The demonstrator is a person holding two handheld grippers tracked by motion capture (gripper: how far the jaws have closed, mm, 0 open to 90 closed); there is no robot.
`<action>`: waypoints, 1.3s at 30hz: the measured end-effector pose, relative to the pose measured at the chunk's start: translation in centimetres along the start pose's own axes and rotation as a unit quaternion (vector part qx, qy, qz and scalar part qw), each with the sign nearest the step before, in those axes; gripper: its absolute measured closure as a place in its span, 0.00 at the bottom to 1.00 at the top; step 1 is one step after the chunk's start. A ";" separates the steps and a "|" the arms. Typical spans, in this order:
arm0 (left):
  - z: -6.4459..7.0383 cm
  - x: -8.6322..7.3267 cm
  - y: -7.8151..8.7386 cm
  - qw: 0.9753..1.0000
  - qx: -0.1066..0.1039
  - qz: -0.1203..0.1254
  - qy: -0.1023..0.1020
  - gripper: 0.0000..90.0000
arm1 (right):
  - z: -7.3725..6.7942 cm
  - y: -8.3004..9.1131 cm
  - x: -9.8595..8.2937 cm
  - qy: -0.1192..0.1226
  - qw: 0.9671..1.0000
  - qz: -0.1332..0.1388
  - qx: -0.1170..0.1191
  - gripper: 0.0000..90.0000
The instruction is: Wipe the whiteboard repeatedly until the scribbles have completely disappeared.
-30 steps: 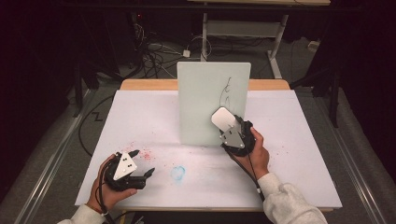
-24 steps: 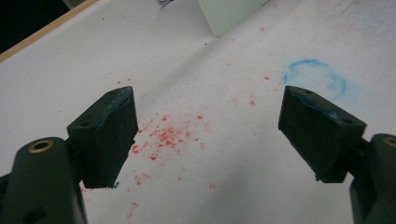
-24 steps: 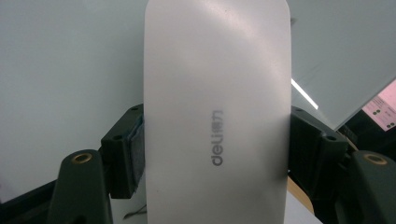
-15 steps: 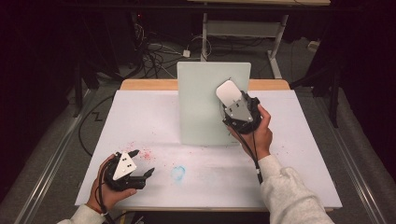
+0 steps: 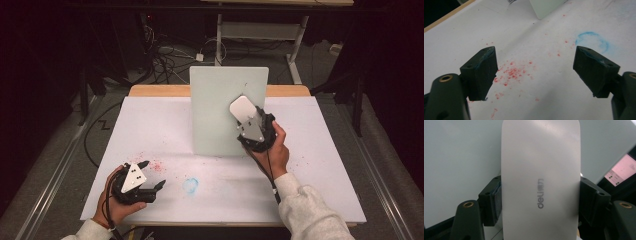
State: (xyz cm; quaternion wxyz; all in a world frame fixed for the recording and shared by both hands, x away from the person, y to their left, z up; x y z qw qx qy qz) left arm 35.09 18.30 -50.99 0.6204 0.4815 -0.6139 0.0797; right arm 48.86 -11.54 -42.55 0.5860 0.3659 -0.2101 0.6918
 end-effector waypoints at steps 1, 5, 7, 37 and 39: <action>0.0 0.0 0.0 1.000 0.000 0.000 0.000 0.21 | -0.6 0.1 -0.4 0.002 1.000 -0.001 0.006 0.34; 0.0 0.0 0.0 1.000 0.000 0.000 0.000 0.21 | -2.7 0.6 -1.9 0.013 1.000 -0.009 0.025 0.34; 0.0 0.0 0.0 1.000 0.000 -0.001 0.000 0.21 | -3.6 0.8 -2.5 0.015 0.999 -0.012 0.032 0.34; 0.1 -0.1 0.0 1.000 -0.003 -0.002 -0.002 0.21 | 1.9 -0.5 1.6 -0.039 0.999 0.003 -0.008 0.34; 0.2 -0.1 0.0 1.000 -0.003 -0.003 -0.002 0.21 | 0.6 -0.2 0.8 -0.019 1.000 -0.003 -0.003 0.34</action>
Point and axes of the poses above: each handheld gripper's, and its own axes: y roughly backward along the jaws, x roughly out of its top, z roughly to its right, the point moved 9 cm from there along -y, roughly forward along the jaws, and after that the axes turned 6 degrees about z, right-handed, at the moved point
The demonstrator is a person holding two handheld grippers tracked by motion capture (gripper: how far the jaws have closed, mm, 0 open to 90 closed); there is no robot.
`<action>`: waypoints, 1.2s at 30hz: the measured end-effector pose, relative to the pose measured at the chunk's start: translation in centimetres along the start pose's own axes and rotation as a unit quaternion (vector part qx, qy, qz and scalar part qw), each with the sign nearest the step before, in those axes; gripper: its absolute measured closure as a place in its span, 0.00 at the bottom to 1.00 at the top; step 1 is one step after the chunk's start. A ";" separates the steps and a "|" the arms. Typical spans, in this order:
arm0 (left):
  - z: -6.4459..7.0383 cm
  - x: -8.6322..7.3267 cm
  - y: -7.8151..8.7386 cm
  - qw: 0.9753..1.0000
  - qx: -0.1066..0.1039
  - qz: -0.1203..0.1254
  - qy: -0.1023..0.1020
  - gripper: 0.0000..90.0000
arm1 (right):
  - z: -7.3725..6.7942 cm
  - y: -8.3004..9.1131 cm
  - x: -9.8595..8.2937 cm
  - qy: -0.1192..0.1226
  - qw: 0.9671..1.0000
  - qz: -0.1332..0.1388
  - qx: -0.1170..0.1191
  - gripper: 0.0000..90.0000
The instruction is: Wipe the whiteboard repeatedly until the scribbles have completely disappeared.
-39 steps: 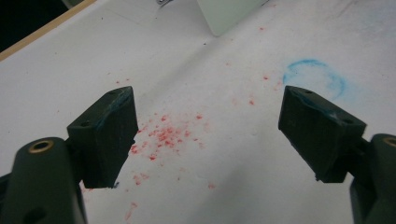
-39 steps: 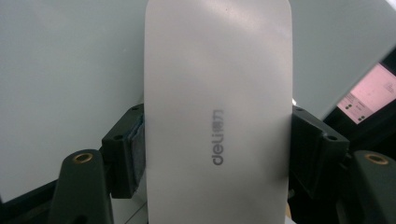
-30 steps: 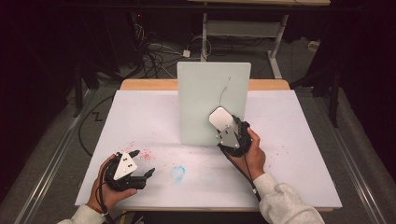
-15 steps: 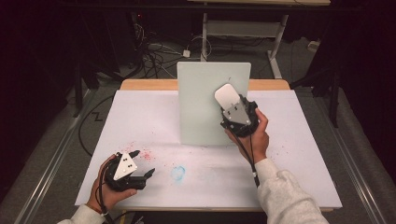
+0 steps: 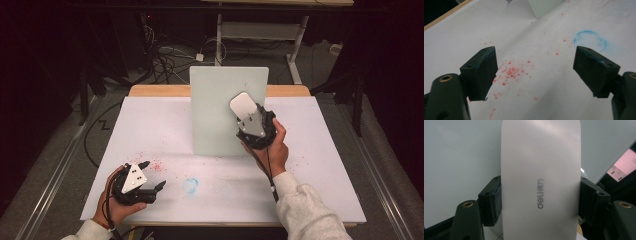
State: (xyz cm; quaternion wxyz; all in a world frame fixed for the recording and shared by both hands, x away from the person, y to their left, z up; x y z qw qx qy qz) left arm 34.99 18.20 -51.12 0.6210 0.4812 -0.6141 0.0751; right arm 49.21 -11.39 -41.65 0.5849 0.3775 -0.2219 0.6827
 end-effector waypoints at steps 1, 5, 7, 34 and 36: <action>0.0 0.0 0.0 1.000 0.000 0.000 -0.001 0.21 | -0.8 0.2 -0.5 0.005 1.000 -0.004 0.005 0.34; 0.1 0.0 0.0 1.000 -0.001 -0.001 -0.002 0.21 | -3.6 0.7 -2.5 0.028 0.999 -0.012 0.028 0.34; 0.1 0.0 0.0 1.000 0.000 -0.002 -0.002 0.21 | -4.7 1.0 -3.4 0.035 0.999 -0.016 0.033 0.34; 0.1 0.0 0.0 1.000 -0.004 0.001 -0.002 0.21 | 2.1 -0.8 2.6 -0.036 0.999 0.003 -0.012 0.34; 0.1 0.0 0.0 1.000 -0.003 0.000 -0.004 0.21 | 1.1 -0.6 1.7 -0.026 1.000 0.001 -0.006 0.34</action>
Point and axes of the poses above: each handheld gripper's, and its own axes: y roughly backward along the jaws, x roughly out of its top, z roughly to its right, the point moved 9 cm from there along -y, roughly forward along the jaws, and after that the axes turned 6 degrees about z, right-handed, at the moved point
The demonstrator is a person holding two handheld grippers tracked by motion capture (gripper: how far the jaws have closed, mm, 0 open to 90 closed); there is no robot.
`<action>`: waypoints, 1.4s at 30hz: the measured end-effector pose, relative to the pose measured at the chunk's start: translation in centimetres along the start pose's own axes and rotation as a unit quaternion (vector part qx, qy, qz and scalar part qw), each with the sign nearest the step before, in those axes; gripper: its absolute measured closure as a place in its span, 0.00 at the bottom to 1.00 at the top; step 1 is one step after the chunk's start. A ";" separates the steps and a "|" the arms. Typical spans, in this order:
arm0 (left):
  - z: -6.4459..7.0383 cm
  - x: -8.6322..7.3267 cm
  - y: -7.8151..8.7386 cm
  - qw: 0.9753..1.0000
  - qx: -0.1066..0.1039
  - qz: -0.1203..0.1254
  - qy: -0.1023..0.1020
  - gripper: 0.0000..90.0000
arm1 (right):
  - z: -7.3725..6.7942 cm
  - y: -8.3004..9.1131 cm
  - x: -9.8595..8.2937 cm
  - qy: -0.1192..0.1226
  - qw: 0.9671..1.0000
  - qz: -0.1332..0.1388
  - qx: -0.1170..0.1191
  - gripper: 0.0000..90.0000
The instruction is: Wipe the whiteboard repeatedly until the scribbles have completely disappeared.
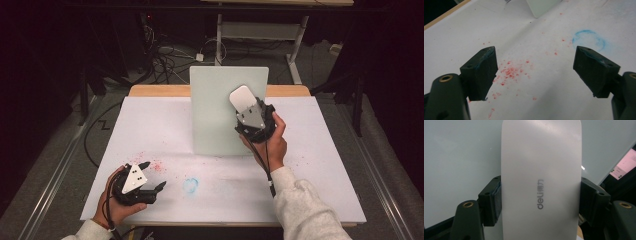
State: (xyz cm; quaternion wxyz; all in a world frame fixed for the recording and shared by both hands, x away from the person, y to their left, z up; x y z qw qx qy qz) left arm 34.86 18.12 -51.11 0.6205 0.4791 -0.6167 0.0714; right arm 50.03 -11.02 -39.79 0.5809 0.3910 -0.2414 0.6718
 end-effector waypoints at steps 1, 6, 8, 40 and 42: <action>0.0 0.0 0.0 1.000 0.000 -0.001 0.000 0.21 | -0.5 0.1 -0.5 0.008 1.000 -0.003 0.002 0.34; 0.1 0.0 -0.1 1.000 0.000 -0.002 0.000 0.21 | -3.0 0.9 -3.0 0.035 0.999 -0.015 0.016 0.34; 0.1 0.0 -0.1 1.000 0.001 -0.002 0.000 0.21 | -3.8 1.1 -4.0 0.047 0.999 -0.018 0.020 0.34; 0.2 -0.1 -0.2 1.000 -0.002 -0.006 -0.004 0.21 | -2.9 2.0 -6.6 0.010 0.999 -0.031 0.028 0.34; 0.2 -0.1 -0.2 1.000 -0.002 -0.006 -0.004 0.21 | -3.0 2.1 -6.8 0.014 0.999 -0.033 0.029 0.34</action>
Point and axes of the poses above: each handheld gripper's, and its own axes: y roughly backward along the jaws, x roughly out of its top, z roughly to its right, the point moved 9 cm from there along -y, roughly forward along the jaws, and after that the axes turned 6 degrees about z, right-handed, at the moved point
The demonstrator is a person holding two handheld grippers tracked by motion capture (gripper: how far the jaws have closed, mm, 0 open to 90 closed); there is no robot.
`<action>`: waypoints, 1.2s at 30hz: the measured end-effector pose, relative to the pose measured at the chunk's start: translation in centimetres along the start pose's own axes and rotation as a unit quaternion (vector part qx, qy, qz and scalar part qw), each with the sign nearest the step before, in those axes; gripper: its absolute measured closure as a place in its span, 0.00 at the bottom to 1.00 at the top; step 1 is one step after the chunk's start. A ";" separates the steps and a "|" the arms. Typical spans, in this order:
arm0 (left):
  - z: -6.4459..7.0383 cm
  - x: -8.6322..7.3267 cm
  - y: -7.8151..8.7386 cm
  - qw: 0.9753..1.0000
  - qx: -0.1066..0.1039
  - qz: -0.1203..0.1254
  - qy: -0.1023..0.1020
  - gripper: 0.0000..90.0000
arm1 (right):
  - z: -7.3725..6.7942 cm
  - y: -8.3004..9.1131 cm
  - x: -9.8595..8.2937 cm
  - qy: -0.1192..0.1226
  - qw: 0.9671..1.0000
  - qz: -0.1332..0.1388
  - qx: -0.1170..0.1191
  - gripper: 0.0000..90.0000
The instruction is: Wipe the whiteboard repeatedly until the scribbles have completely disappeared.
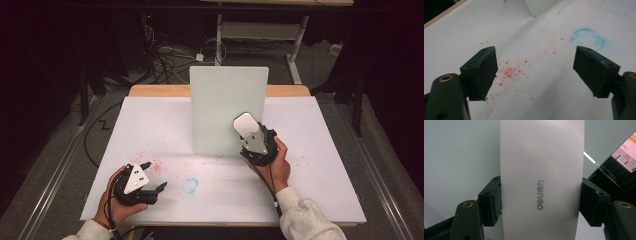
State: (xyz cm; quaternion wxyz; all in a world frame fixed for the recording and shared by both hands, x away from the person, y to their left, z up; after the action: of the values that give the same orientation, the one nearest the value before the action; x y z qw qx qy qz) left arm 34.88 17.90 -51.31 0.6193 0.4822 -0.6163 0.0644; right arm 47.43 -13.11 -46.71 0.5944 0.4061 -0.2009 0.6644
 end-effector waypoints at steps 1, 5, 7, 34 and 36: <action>0.0 0.0 0.0 1.000 0.000 0.000 0.000 0.21 | -0.1 0.0 -0.1 0.002 1.000 -0.001 0.001 0.34; 0.0 0.0 0.0 1.000 0.000 0.000 -0.001 0.21 | -0.4 0.1 -0.6 0.006 1.000 -0.004 0.006 0.34; 0.0 0.0 0.0 1.000 0.000 0.000 -0.001 0.21 | -0.8 0.2 -0.9 0.010 1.000 -0.008 0.010 0.34; 0.2 0.0 0.0 1.000 -0.001 -0.004 -0.006 0.21 | -2.5 0.0 -2.5 0.101 0.994 -0.031 0.021 0.34; 0.1 0.0 0.0 1.000 -0.001 -0.003 -0.005 0.21 | -2.0 -0.1 -2.0 0.100 0.994 -0.023 0.018 0.34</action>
State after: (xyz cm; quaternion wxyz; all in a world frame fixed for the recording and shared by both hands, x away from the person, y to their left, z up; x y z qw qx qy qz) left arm 34.79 17.81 -51.37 0.6166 0.4840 -0.6181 0.0593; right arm 46.82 -12.84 -49.42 0.6194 0.3526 -0.1185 0.6914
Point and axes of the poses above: each handheld gripper's, and its own axes: y roughly backward along the jaws, x roughly out of its top, z roughly to its right, the point moved 9 cm from there along -y, roughly forward along the jaws, and after that the axes turned 6 degrees about z, right-handed, at the moved point
